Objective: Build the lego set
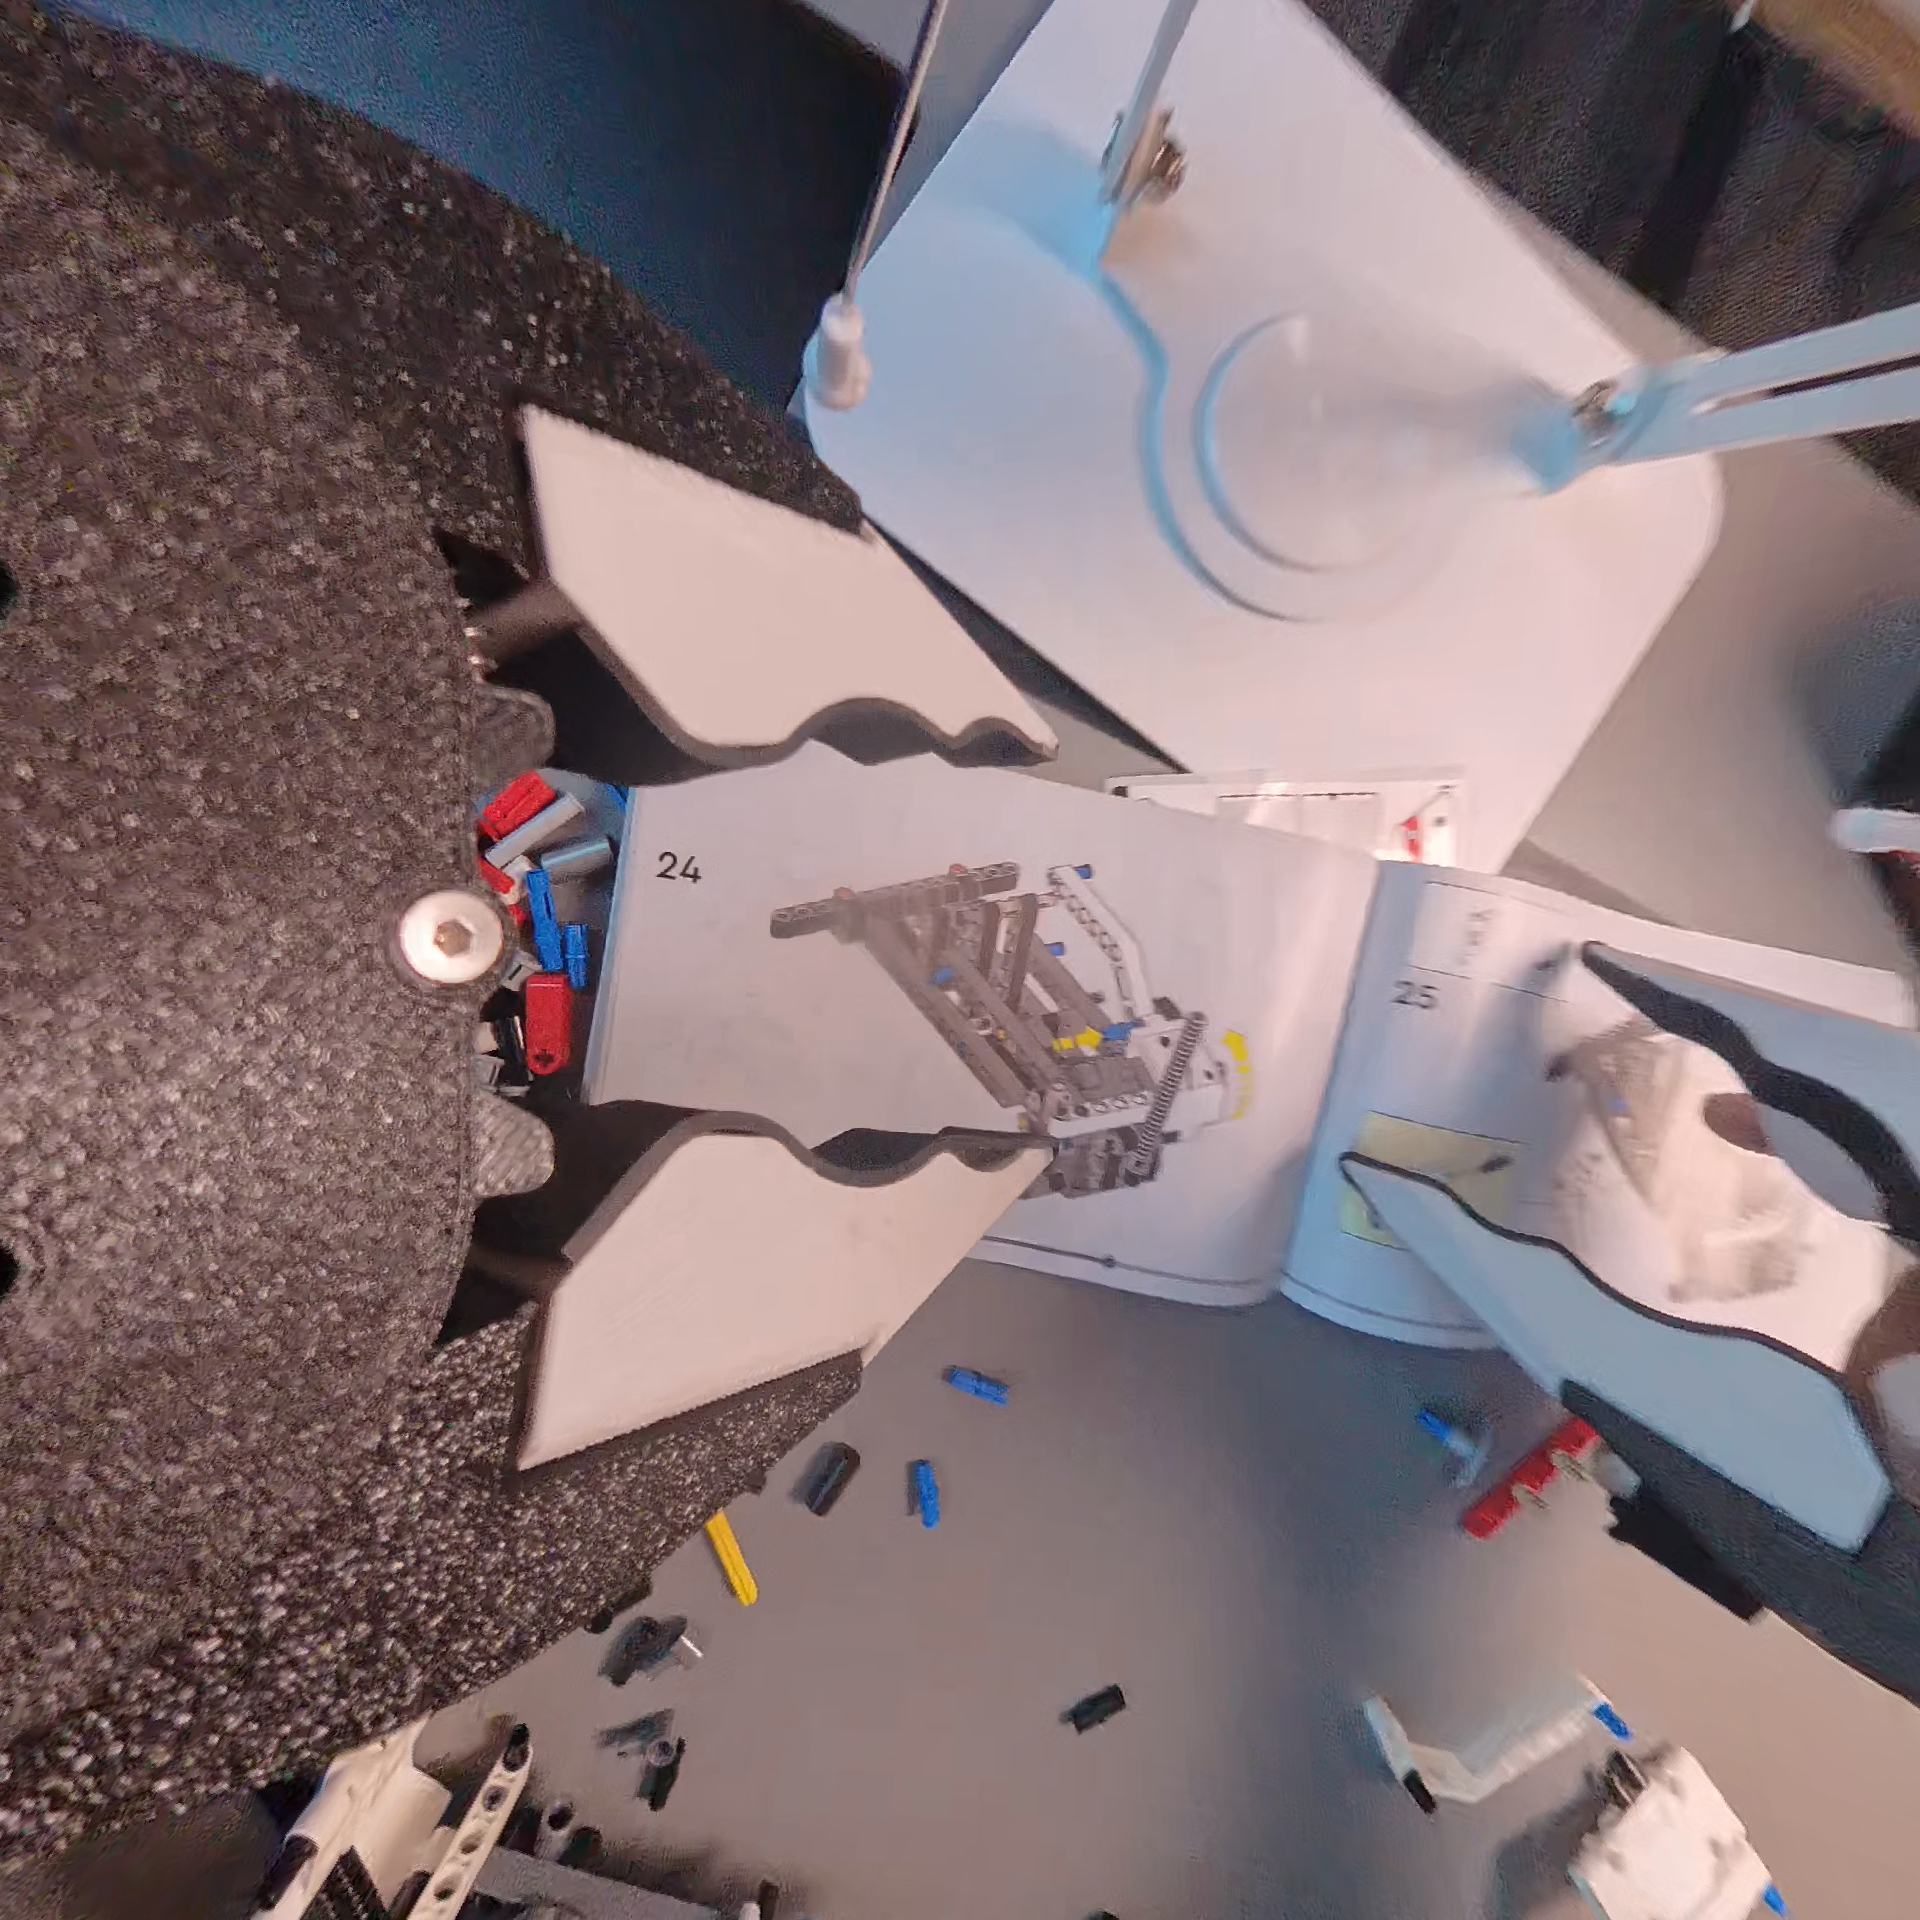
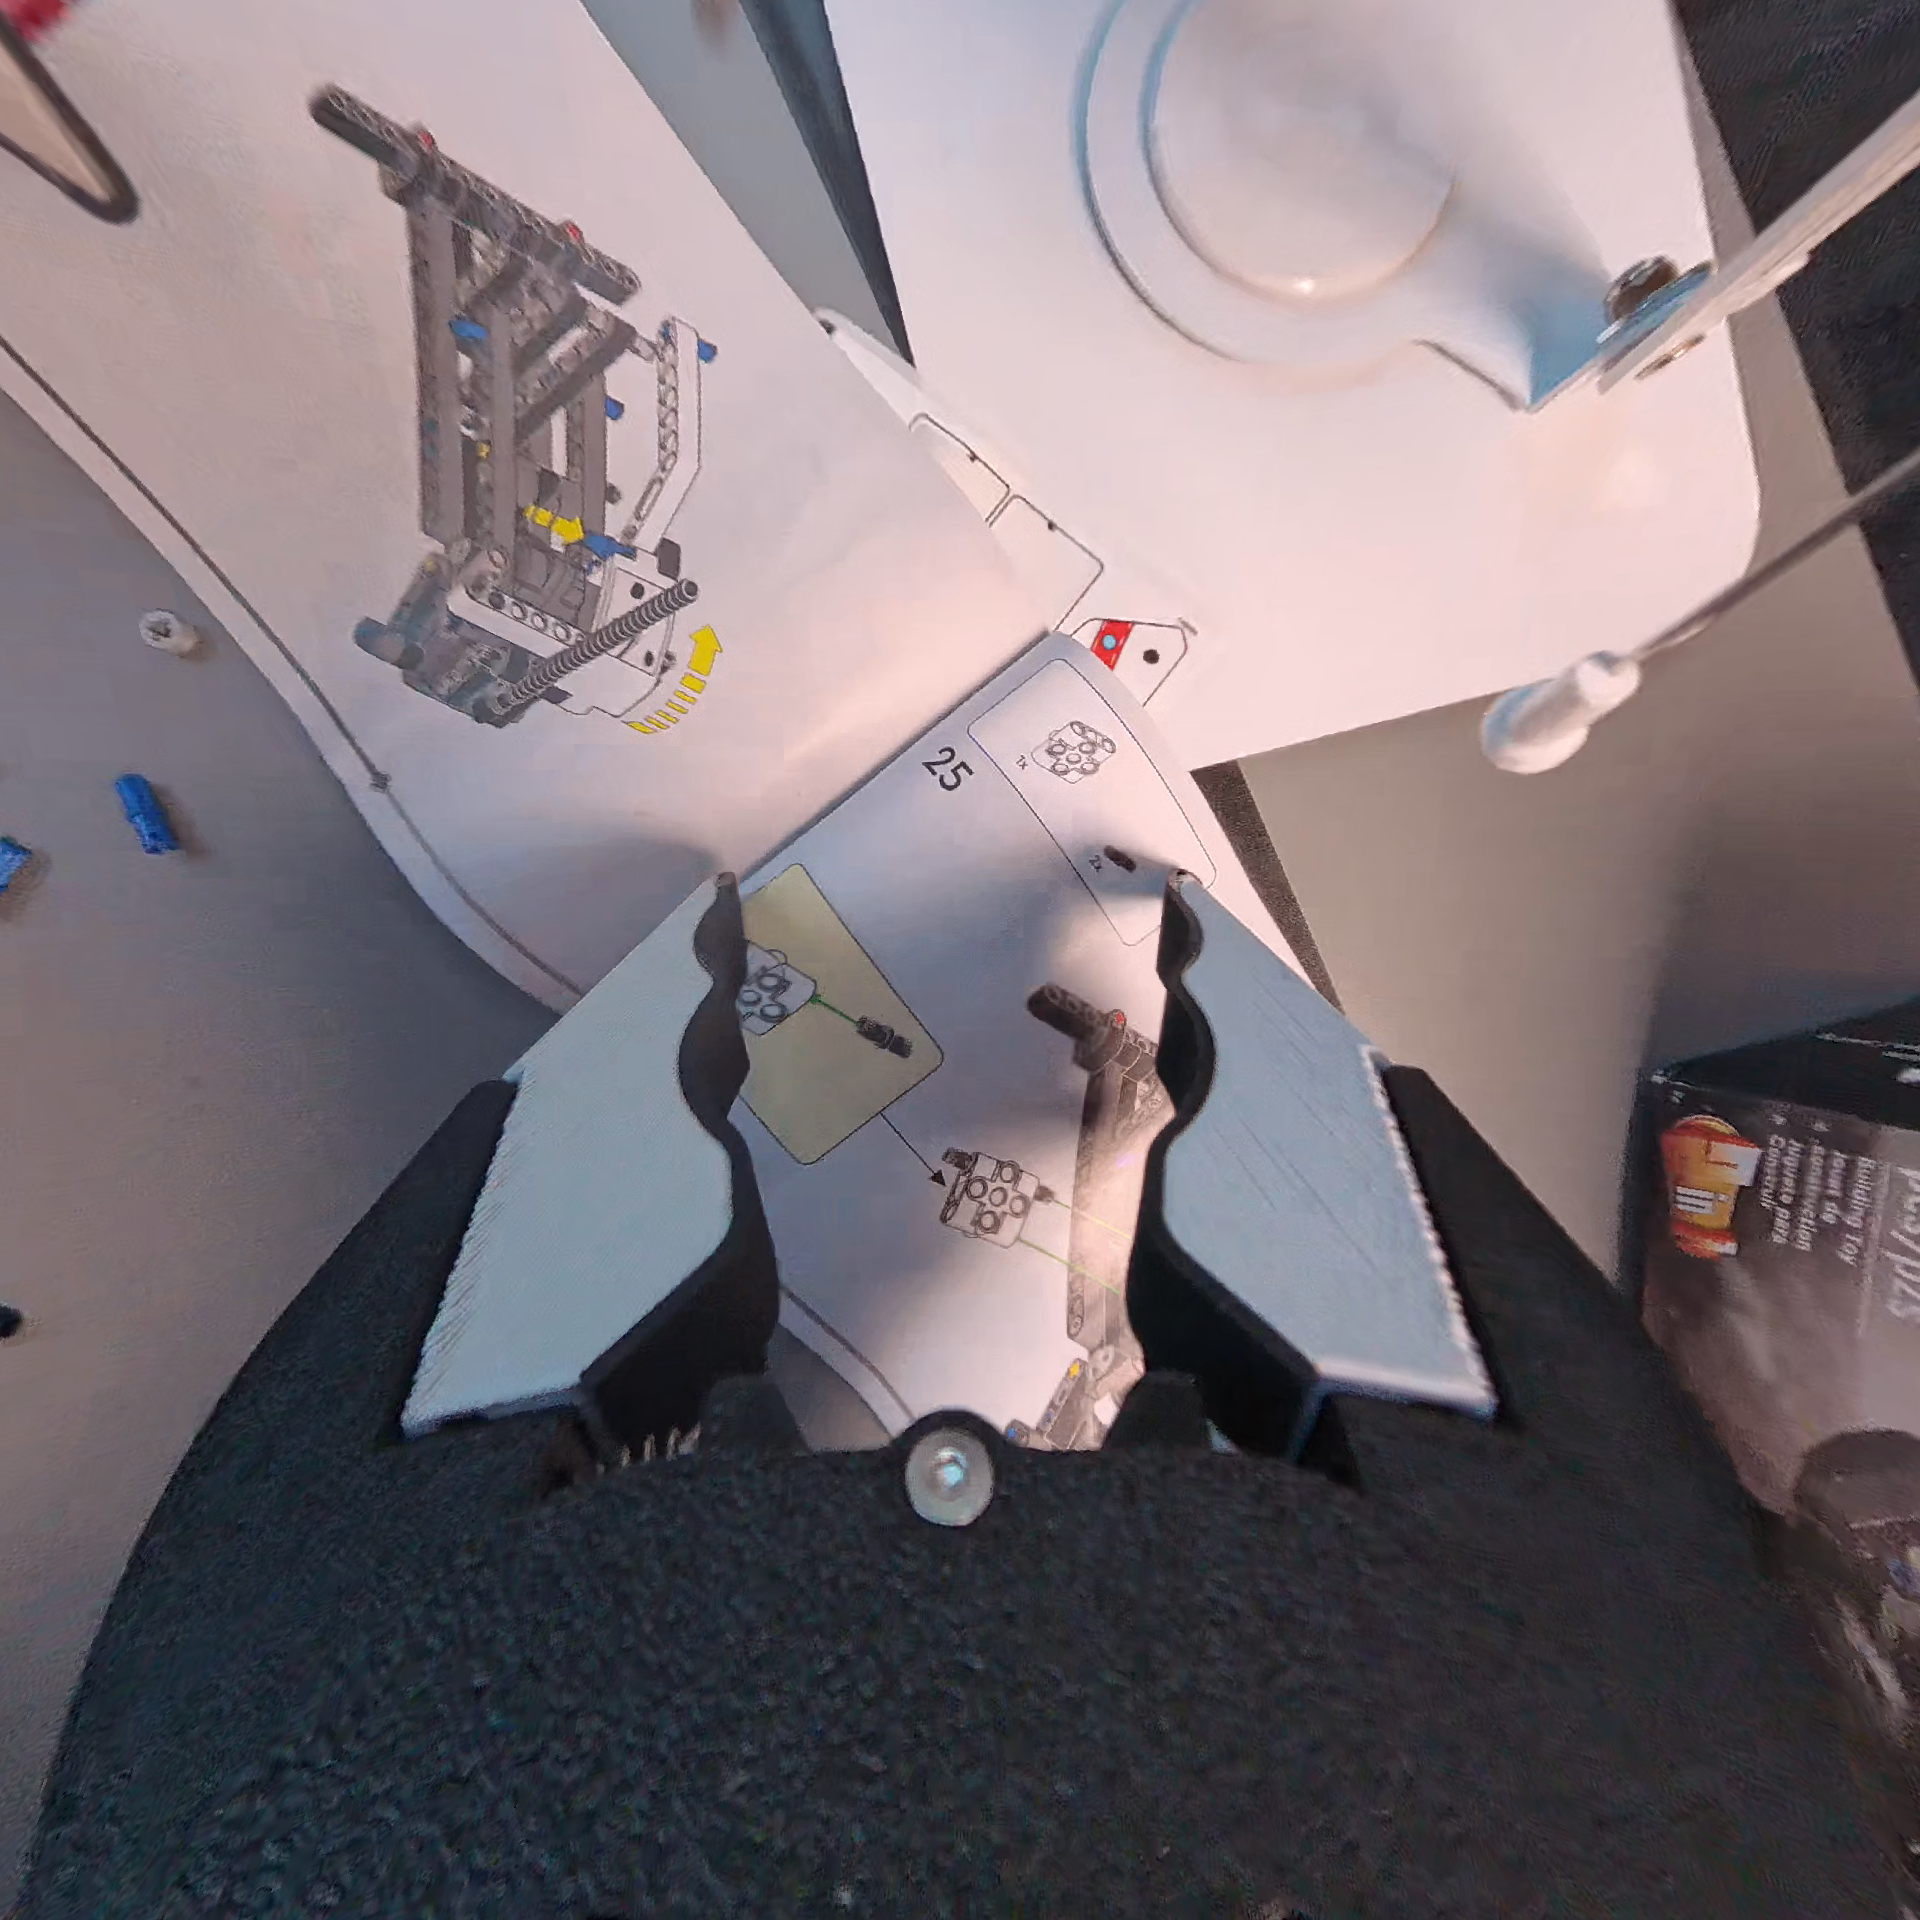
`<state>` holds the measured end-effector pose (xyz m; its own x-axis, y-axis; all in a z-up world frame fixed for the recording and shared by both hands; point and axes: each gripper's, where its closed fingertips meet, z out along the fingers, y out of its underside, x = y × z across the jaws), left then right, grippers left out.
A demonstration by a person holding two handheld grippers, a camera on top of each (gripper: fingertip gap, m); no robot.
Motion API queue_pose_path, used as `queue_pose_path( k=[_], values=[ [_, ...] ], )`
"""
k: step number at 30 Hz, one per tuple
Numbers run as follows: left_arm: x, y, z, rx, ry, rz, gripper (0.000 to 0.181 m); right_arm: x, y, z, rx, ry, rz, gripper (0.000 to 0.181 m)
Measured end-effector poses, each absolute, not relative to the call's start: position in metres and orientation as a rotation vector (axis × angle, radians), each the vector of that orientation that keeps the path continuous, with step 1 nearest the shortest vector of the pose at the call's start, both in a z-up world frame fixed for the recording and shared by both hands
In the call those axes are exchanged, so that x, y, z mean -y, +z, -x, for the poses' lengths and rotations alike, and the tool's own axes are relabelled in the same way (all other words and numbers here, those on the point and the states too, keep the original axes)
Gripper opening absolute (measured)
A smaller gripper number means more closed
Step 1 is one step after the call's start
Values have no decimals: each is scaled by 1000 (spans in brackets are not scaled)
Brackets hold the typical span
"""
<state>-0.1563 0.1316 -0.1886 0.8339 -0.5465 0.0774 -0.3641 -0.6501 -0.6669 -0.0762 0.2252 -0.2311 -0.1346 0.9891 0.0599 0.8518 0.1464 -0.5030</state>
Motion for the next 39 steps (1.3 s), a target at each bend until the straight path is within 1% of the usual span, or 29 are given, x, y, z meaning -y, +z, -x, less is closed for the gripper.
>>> queue_pose_path(
  k=[3, 7, 10, 17, 20, 23, 30, 34, 39],
  values=[
    [-129, -224, 168, -638, -385, 2450, 77, -221, -242, 75, 2098, 483, 1780, 62],
    [-129, -241, 169, -625, -494, 2513, 79, -216, -242, 75, 2048, 527, 1772, 50],
    [-130, -241, 172, -662, -501, 2538, 67, -216, -242, 74, 2008, 558, 1782, 49],
    [-132, -245, 184, -727, -432, 2614, 14, -216, -242, 73, 1966, 594, 1789, 48],
    [-132, -244, 184, -788, -375, 2622, 4, -216, -242, 73, 1947, 592, 1781, 48],
    [-136, -228, 181, -862, -254, 2581, 0, -216, -241, 73, 1924, 586, 1759, 48],
    [-147, -167, 176, -1062, 139, 2401, 0, -218, -221, 69, 1870, 584, 1629, 51],
    [-152, -123, 165, -1167, 330, 2257, 0, -220, -187, 68, 1832, 612, 1508, 55],
    [-150, -65, 147, -1297, 523, 2083, 0, -227, -127, 65, 1817, 568, 1303, 62]
  ],
)
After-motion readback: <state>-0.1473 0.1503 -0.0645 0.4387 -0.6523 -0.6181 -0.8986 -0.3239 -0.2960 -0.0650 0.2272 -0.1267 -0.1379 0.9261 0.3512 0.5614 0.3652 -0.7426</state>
